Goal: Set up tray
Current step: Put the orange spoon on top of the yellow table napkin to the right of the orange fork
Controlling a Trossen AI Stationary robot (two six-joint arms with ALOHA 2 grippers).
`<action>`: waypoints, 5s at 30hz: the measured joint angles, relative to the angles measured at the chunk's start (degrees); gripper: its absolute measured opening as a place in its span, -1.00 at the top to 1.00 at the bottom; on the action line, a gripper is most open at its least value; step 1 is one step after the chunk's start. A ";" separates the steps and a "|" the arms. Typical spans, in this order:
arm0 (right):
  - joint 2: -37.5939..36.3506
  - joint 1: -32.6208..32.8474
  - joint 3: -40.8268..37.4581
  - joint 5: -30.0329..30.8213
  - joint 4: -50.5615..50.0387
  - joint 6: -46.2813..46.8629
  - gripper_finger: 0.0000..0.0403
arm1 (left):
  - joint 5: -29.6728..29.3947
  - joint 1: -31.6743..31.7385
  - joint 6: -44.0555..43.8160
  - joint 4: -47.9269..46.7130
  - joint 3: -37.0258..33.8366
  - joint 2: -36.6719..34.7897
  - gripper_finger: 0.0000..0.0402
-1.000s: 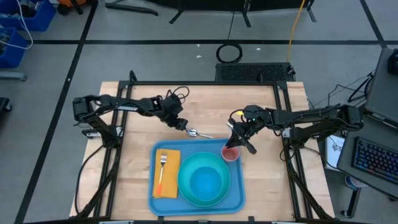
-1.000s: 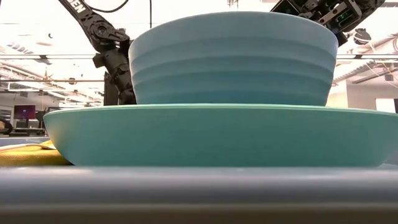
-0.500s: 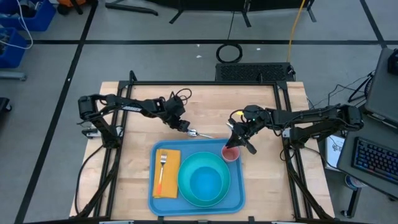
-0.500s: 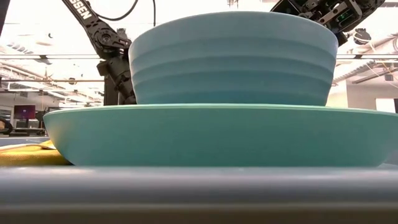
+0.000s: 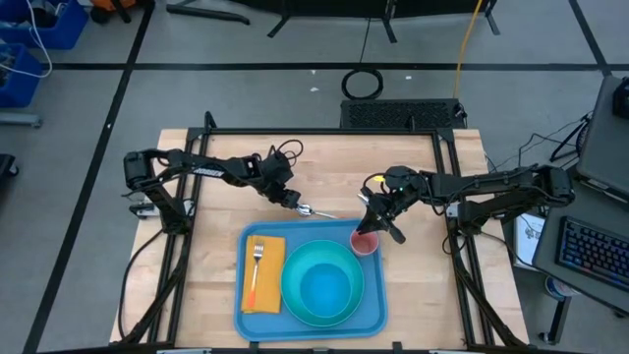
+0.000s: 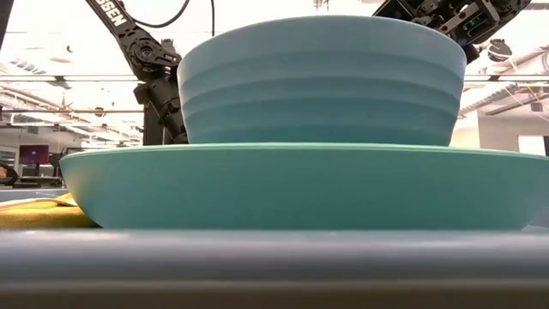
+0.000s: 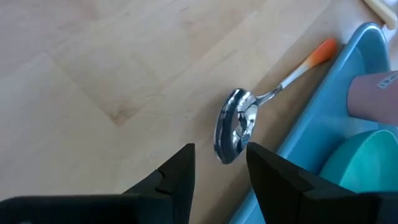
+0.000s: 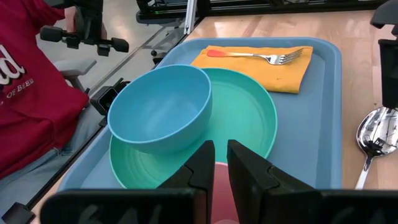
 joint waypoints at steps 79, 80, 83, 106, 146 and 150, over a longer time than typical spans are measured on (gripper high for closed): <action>0.02 -0.02 -0.01 1.61 0.00 -0.87 0.83 | -4.37 -1.25 9.34 6.71 0.03 -2.29 0.98; 0.02 -0.02 -0.02 1.67 0.00 -0.87 0.83 | -4.76 -1.25 10.37 5.66 0.05 -3.74 0.98; 0.02 -0.02 -0.02 1.73 0.00 -0.88 0.83 | -5.51 -1.25 12.45 1.59 0.07 -8.49 0.98; 0.02 -0.02 -0.07 7.26 13.64 14.67 0.42 | -0.86 -7.13 18.25 -16.96 0.09 -29.49 0.98; 20.12 13.88 14.52 5.68 15.28 30.64 0.00 | -3.30 -21.97 15.61 -16.69 3.32 -26.09 0.98; 21.14 13.86 15.99 5.69 15.19 30.99 0.00 | -3.34 -21.94 15.61 -16.88 3.32 -26.10 0.98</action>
